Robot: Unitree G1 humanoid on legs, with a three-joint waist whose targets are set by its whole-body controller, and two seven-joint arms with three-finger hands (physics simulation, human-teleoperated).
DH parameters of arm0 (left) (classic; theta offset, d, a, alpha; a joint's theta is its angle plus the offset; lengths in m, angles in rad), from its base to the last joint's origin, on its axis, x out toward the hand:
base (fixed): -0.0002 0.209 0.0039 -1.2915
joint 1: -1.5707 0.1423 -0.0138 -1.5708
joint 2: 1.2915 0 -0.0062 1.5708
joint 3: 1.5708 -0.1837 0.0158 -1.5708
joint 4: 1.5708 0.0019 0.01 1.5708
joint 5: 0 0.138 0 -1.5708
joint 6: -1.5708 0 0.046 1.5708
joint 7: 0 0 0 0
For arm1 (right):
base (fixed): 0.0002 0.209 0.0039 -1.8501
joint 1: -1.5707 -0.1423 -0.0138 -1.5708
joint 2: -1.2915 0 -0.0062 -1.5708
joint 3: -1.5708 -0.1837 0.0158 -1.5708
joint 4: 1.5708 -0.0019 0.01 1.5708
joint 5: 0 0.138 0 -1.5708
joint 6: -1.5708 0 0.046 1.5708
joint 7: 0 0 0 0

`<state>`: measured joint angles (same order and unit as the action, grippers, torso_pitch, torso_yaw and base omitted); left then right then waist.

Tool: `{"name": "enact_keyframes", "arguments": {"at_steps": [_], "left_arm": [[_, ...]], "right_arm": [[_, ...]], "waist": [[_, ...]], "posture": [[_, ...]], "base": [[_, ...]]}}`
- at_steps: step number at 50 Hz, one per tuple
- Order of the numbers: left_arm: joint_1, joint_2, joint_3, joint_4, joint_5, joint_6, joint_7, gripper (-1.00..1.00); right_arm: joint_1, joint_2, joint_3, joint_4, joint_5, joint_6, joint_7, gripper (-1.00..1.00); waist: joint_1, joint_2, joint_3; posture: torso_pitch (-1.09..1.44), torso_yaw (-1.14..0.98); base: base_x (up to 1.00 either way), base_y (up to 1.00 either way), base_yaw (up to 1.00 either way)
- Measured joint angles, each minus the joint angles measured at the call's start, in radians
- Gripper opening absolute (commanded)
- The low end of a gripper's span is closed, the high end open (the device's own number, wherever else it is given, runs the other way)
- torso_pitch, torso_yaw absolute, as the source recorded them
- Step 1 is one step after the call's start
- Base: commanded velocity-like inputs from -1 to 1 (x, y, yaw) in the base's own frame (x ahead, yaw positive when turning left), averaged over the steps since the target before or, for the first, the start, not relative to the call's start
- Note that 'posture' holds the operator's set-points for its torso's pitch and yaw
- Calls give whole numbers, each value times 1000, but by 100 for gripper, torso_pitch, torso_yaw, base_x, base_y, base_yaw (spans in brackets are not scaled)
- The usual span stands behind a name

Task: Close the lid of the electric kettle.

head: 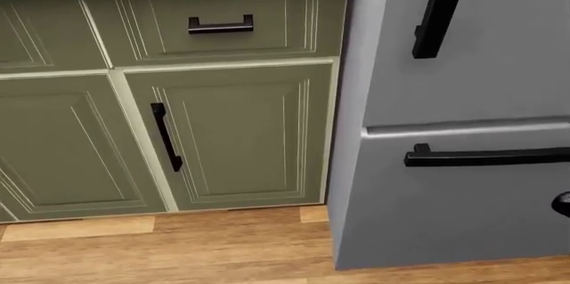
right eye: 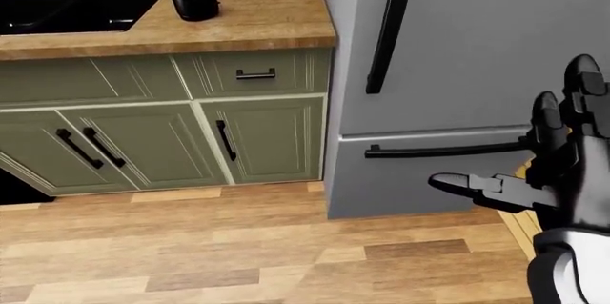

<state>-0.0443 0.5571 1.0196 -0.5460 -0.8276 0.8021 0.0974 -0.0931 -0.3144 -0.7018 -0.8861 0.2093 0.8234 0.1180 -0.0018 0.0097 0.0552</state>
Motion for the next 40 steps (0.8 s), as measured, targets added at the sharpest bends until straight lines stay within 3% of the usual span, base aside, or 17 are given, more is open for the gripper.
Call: {"name": "enact_keyframes", "arguments": {"at_steps": [7, 11, 13, 15, 17, 21, 29, 31, 34, 36, 40], "left_arm": [[2, -18, -22, 17, 22, -5, -12, 100], [0, -16, -20, 1, 21, -5, -21, 100], [-1, -13, -12, -3, 22, -12, -21, 100], [0, -15, -11, -3, 27, -18, -22, 100], [-1, -14, -13, 5, 33, -23, -25, 100], [9, -27, -14, 29, 45, -11, -22, 100], [4, -19, -19, 12, 54, -26, -32, 100], [6, -35, -31, 9, 64, -26, -40, 100], [10, -39, -40, 12, 68, -5, -47, 100], [5, -34, -30, 7, 69, -1, -49, 100], [-2, -28, -23, -9, 74, -15, -52, 100]], "right_arm": [[-1, 8, 8, 5, -40, -7, 22, 100], [4, 16, 1, 13, -54, -7, 28, 100], [2, 17, 3, 10, -58, -15, 30, 100], [1, 17, 4, 3, -59, -24, 33, 100], [-1, 23, 10, 2, -59, -34, 35, 100], [8, 31, 27, 17, -52, -17, 46, 100], [-3, 23, 13, -2, -59, -30, 36, 100], [2, 23, 9, 9, -61, -31, 35, 100], [12, 29, 7, 31, -68, -19, 32, 100], [8, 26, 8, 26, -72, -20, 30, 100], [5, 24, 8, 17, -73, -35, 31, 100]], "waist": [[-4, 3, -11], [-7, -13, -24], [-7, 3, -22], [-11, 34, -12], [-6, 63, -16], [2, 44, -4], [-6, -53, -8], [-18, -37, -5], [-14, -53, -20], [-10, -39, -20], [-12, 26, -7]], "posture": [[0, 0], [0, 0], [0, 0], [0, 0], [0, 0], [0, 0], [0, 0], [0, 0], [0, 0], [0, 0], [0, 0]], "base": [[0, 15, 0], [0, 34, 0], [0, 34, 0], [0, 34, 0], [0, 34, 0], [0, 34, 0], [0, 33, 0], [0, 32, 0], [0, 33, 0], [0, 33, 0], [0, 33, 0]]}}
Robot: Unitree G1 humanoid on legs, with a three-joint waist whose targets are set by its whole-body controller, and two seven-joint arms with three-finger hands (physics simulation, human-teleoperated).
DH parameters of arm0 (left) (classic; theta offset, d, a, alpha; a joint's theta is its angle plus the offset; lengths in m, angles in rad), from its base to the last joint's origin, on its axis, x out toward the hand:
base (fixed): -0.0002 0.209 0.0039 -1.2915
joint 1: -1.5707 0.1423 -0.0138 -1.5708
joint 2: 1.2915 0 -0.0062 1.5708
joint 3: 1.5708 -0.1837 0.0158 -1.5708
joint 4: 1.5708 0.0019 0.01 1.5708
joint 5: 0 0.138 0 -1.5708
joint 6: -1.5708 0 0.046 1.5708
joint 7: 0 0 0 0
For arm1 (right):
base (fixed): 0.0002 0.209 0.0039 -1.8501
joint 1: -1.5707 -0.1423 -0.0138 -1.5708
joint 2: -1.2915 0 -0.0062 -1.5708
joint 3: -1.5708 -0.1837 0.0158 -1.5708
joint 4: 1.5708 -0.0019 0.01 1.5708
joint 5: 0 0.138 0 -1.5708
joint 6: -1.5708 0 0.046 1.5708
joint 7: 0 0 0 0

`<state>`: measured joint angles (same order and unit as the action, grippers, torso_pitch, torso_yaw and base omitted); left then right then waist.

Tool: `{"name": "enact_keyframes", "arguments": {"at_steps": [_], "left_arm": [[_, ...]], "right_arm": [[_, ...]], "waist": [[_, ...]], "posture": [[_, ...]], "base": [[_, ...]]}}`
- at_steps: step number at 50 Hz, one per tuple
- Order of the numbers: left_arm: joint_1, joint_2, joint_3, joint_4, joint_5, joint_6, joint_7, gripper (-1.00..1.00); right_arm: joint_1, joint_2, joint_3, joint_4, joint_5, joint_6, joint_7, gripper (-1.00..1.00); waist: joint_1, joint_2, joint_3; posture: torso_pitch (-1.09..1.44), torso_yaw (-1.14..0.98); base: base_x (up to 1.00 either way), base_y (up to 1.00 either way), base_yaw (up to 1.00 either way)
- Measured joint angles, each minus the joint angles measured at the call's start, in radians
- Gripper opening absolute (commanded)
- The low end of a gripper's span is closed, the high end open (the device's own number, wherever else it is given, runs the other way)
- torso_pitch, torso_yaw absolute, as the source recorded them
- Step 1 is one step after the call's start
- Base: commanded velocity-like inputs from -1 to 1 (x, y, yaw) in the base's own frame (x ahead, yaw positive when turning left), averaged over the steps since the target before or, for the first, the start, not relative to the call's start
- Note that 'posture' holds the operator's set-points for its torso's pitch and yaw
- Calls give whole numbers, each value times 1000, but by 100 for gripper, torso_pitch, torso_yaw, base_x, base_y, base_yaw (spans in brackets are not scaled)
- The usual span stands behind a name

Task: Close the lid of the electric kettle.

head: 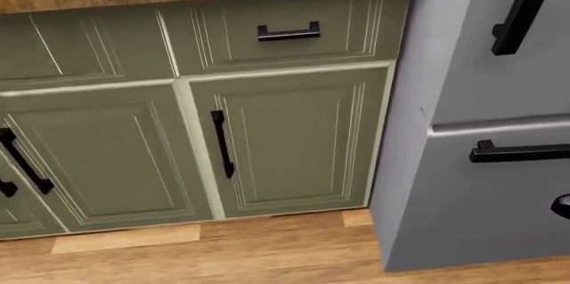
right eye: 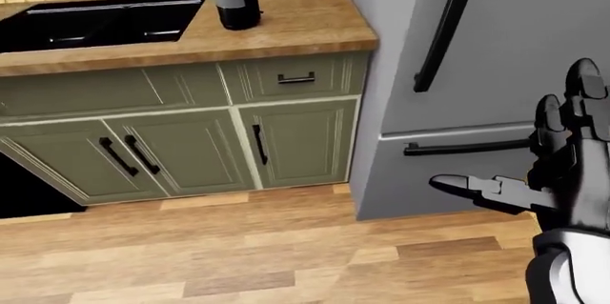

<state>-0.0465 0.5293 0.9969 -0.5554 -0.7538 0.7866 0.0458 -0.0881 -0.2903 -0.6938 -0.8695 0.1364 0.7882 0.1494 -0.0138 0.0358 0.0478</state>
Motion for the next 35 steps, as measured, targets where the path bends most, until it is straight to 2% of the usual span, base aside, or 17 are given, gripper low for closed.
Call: {"name": "enact_keyframes", "arguments": {"at_steps": [2, 3, 4, 5, 7, 15, 17, 20, 21, 23, 26, 27, 28, 31, 35], "left_arm": [[-2, 4, 0, 1, 1, -5, -2, 100], [-4, 1, 0, 13, 5, -9, -3, 100], [-1, -5, -3, 25, 11, -10, -2, 100], [4, -9, -4, 33, 16, -7, 0, 100], [5, -8, -2, 36, 20, 1, 2, 100], [-1, -5, -6, 26, 22, -8, -4, 100], [0, -16, -12, 19, 18, -6, -5, 100], [5, -18, -22, 27, 13, 6, -9, 100], [4, -15, -19, 26, 13, 7, -9, 100], [0, -10, -9, 17, 12, 3, -7, 100], [-2, -6, -3, 4, 9, -6, -7, 100], [-2, -4, -3, 2, 7, -7, -6, 100], [-4, 0, -2, 5, 8, -9, -6, 100], [6, -12, 1, 29, 14, -4, -1, 100], [4, -8, 2, 21, 16, 4, 4, 100]], "right_arm": [[-4, -2, 2, 0, 1, 1, 1, 100], [-3, 9, 9, -2, 2, 2, 2, 100], [2, 13, 17, 0, 5, 4, 5, 100], [4, 13, 22, 5, 8, 7, 8, 100], [4, 11, 18, 11, 10, 13, 10, 100], [-2, 4, 8, -8, 7, -5, 5, 100], [2, 4, 3, 3, 4, -9, 4, 100], [13, 11, 2, 29, -4, 1, 0, 100], [11, 10, 3, 30, -5, 2, 0, 100], [5, 4, 2, 16, -6, -1, -2, 100], [3, 5, 3, 4, -5, -9, -2, 100], [1, 4, 4, 5, -4, -10, -2, 100], [-1, 9, 8, 6, -3, -12, -1, 100], [9, 20, 29, 18, 6, -4, 8, 100], [7, 14, 16, 18, 2, -4, 4, 100]], "waist": [[3, 49, -10], [9, 35, -2], [12, 31, 3], [14, 32, 3], [13, 17, -2], [8, -81, 0], [-4, -64, 4], [-2, -76, -11], [1, -72, -16], [3, -48, -11], [-1, 5, -1], [-1, 29, -4], [5, 40, -11], [15, 30, 0], [11, -16, 0]], "posture": [[0, 0], [0, 0], [0, 0], [0, 0], [0, 0], [0, 0], [0, 0], [0, 0], [0, 0], [0, 0], [0, 0], [0, 0], [0, 0], [0, 0], [0, 0]], "base": [[0, 33, 0], [0, 34, 0], [0, 33, 0], [0, 32, 0], [0, 33, 0], [0, 33, 0], [0, 32, 0], [0, 33, 0], [0, 32, 0], [0, 32, 0], [0, 34, 0], [0, 33, 0], [0, 32, 0], [0, 33, 0], [0, 33, 0]]}}
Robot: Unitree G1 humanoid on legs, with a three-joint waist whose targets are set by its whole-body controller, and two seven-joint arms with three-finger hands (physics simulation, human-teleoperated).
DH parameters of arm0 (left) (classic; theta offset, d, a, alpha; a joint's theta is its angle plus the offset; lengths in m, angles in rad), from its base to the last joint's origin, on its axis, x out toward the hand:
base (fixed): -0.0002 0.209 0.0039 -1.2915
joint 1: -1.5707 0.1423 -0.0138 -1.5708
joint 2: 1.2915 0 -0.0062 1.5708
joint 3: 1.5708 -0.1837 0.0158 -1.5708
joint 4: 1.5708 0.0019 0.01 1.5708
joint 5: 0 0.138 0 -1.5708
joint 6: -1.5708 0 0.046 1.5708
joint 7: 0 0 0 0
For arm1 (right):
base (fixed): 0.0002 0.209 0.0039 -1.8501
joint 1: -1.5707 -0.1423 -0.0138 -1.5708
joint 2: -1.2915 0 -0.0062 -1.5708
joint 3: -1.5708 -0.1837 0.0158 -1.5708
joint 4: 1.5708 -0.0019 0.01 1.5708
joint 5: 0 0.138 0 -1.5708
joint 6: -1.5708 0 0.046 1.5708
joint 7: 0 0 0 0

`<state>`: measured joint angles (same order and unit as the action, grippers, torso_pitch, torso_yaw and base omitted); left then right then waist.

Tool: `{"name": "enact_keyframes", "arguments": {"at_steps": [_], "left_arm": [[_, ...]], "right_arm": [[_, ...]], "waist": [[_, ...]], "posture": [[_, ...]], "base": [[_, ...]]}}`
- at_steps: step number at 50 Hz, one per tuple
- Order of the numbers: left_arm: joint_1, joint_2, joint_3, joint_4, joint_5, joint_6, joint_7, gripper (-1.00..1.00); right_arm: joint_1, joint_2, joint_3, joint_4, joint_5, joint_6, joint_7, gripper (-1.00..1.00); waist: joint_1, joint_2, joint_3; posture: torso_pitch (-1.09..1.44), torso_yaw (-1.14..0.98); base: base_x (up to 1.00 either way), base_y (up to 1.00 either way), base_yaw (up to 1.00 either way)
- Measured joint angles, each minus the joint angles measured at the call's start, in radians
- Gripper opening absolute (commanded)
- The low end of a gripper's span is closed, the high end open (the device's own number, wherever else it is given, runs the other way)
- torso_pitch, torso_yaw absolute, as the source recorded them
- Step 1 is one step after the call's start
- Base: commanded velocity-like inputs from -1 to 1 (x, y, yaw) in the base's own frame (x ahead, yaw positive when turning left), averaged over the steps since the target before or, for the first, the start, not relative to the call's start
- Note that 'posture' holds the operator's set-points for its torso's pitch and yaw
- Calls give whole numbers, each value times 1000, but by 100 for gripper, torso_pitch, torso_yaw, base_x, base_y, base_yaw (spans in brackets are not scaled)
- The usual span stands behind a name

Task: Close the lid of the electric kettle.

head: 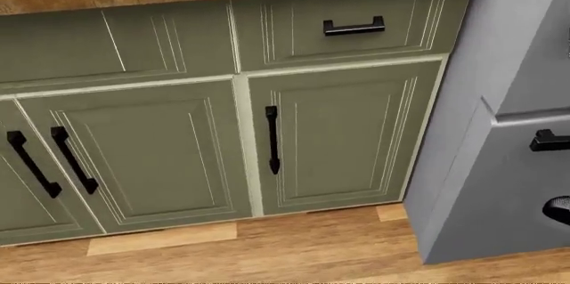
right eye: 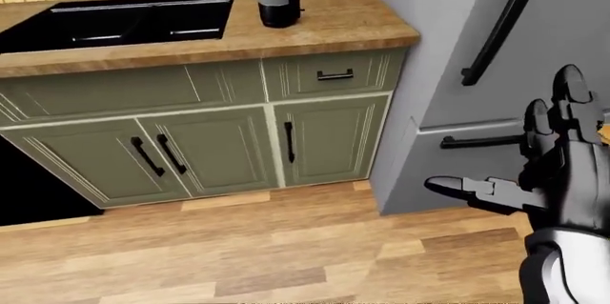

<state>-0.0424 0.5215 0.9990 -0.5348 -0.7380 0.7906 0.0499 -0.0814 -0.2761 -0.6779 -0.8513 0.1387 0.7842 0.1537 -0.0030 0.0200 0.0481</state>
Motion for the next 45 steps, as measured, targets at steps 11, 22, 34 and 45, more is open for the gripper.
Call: {"name": "enact_keyframes", "arguments": {"at_steps": [11, 22, 34, 45], "left_arm": [[1, -15, -33, 12, 3, -8, -16, 100], [2, -10, -13, 22, 15, -14, -9, 100], [-4, -6, -14, -3, 8, -16, -11, 100], [-4, -8, -19, -5, 5, -7, -7, 100]], "right_arm": [[7, 4, 0, 20, -12, -7, -10, 100], [-6, 6, 14, 6, 18, -4, -11, 100], [-7, 3, 20, 17, 19, -18, -25, 100], [-7, 1, 27, 26, 19, -13, -30, 100]], "waist": [[-9, -57, -15], [-4, -32, 19], [4, -24, 1], [4, -18, -3]], "posture": [[0, 0], [0, 0], [0, 0], [0, 0]], "base": [[0, 33, 0], [0, 5, 0], [0, 0, 0], [0, 0, 0]]}}
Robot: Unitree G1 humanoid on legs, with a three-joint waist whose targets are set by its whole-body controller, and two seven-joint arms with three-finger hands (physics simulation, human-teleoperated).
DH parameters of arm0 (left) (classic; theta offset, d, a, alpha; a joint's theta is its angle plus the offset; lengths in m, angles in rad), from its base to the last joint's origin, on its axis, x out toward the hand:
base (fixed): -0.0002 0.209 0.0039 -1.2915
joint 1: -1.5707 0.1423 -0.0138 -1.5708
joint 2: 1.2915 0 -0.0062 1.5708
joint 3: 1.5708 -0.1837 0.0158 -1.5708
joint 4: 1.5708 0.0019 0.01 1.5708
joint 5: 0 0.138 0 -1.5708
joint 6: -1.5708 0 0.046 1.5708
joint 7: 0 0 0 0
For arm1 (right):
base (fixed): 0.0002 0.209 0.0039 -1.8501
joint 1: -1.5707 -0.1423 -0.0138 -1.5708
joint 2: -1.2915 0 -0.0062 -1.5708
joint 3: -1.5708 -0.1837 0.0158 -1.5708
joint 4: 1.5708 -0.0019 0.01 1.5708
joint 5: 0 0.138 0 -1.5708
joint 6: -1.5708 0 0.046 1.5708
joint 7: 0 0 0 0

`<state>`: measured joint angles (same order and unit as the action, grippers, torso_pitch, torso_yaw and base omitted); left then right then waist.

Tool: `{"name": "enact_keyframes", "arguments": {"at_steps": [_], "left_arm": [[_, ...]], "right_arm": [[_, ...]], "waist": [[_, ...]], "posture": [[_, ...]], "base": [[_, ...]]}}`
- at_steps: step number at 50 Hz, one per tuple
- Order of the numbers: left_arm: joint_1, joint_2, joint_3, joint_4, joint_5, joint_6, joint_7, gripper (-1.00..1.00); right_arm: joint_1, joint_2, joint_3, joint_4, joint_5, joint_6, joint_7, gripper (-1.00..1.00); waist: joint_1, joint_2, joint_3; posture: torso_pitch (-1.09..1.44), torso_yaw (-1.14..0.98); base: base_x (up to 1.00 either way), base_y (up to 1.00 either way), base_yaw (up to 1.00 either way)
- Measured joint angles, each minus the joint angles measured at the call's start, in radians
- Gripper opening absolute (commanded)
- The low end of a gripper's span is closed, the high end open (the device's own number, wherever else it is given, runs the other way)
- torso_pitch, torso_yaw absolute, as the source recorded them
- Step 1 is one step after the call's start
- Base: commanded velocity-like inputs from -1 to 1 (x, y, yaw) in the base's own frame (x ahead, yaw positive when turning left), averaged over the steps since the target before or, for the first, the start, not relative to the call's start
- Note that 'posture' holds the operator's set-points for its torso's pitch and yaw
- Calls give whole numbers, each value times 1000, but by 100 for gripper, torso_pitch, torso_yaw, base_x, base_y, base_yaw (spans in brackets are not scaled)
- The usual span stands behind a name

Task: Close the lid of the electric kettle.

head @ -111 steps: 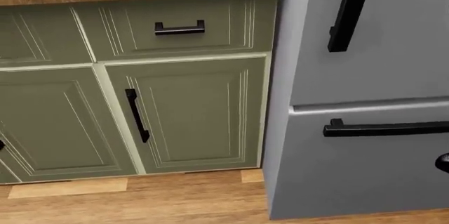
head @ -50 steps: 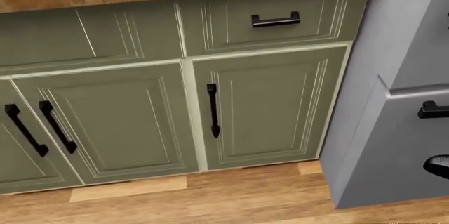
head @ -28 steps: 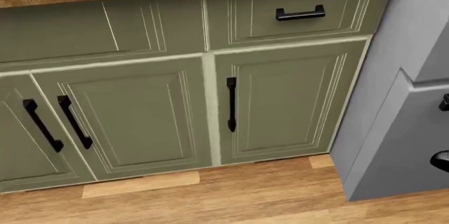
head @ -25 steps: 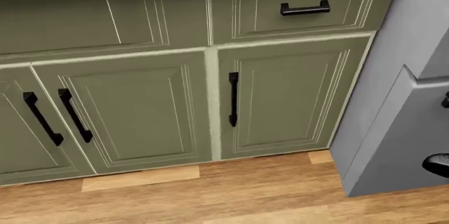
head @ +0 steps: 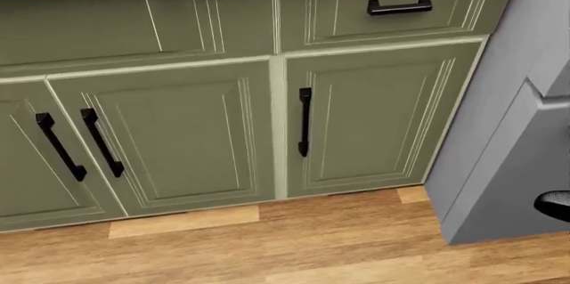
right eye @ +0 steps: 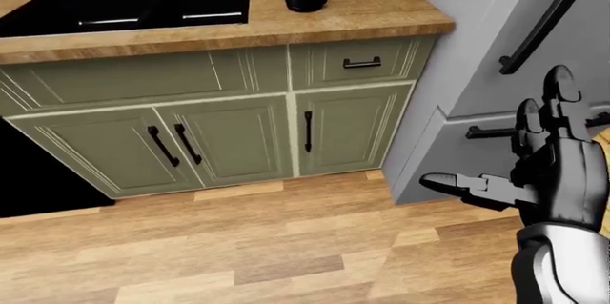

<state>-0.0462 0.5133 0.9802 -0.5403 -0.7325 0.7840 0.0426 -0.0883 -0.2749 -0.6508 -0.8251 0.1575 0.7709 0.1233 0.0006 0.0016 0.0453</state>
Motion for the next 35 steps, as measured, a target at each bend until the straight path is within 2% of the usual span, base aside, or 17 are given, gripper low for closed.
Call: {"name": "enact_keyframes", "arguments": {"at_steps": [13, 24, 35], "left_arm": [[-1, -7, -17, 21, 17, -19, -12, 100], [-3, -1, -2, 3, 5, -7, -5, 100], [0, -4, -10, 19, 15, -19, -13, 100]], "right_arm": [[2, 7, 16, 6, -14, 2, -1, 100], [-2, 8, 18, 11, -18, -3, -3, 100], [1, 9, 14, 7, -18, 2, -3, 100]], "waist": [[0, 5, -1], [-2, 4, 0], [-2, 4, 3]], "posture": [[0, 0], [0, 0], [0, 0]], "base": [[0, 0, 0], [0, 0, 0], [0, 0, 0]]}}
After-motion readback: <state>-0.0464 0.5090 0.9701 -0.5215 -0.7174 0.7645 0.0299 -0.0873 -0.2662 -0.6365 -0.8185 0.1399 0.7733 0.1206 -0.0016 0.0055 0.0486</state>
